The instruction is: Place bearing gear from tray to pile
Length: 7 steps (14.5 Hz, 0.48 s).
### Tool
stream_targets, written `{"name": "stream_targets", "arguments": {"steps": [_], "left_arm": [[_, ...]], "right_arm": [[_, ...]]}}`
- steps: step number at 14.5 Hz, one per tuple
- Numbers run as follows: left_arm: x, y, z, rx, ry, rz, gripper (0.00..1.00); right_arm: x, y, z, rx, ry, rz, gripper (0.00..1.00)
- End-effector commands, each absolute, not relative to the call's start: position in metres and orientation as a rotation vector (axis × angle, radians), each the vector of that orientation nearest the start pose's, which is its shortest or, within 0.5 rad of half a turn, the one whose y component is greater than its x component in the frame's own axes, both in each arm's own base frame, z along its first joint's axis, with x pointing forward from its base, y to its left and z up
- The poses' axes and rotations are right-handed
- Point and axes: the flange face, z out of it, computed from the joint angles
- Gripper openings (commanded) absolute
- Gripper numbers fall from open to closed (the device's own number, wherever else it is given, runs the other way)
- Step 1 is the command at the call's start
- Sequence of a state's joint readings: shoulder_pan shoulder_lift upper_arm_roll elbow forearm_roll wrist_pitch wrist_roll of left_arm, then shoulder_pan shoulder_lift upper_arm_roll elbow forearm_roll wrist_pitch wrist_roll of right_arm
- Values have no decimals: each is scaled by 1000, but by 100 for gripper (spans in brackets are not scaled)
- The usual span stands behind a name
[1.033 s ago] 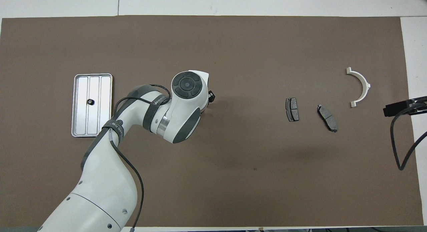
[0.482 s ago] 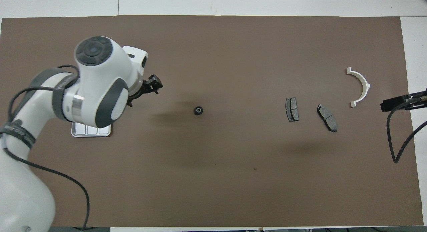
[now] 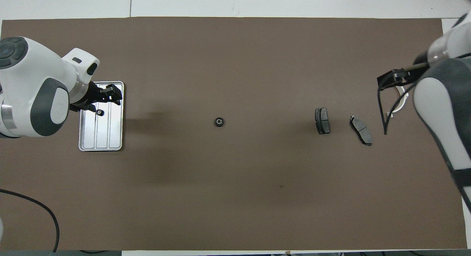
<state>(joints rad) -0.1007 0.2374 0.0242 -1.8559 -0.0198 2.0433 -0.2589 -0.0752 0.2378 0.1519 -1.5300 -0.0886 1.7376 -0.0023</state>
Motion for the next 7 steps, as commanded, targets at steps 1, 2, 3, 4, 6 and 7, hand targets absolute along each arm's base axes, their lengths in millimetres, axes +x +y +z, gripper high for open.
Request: {"name": "stream_targets", "arguments": {"steps": [1,2,3,4,6,7], "left_arm": [[601,-28,370,-3148,-180,17,82],[602,-16,361,-3149,-155,6,81],[604,-11,354,-3150,-117,-4,78],[606,-9,345,-3150,-93,3,76],[608,-2,336,-3151,-45,-7,72],[609,4,334,-3151,-6,-3,72]], "right_arm": [[662,110,503,-3208,5,55,100],[659,156,489,-3210,47,56,100],[651,205,478,-3215,87,33,100],[643,242,472,-3225,112,-1,100],[619,308,467,-3211,171,-58,100],[606,331,460,-3211,168,-56,100]]}}
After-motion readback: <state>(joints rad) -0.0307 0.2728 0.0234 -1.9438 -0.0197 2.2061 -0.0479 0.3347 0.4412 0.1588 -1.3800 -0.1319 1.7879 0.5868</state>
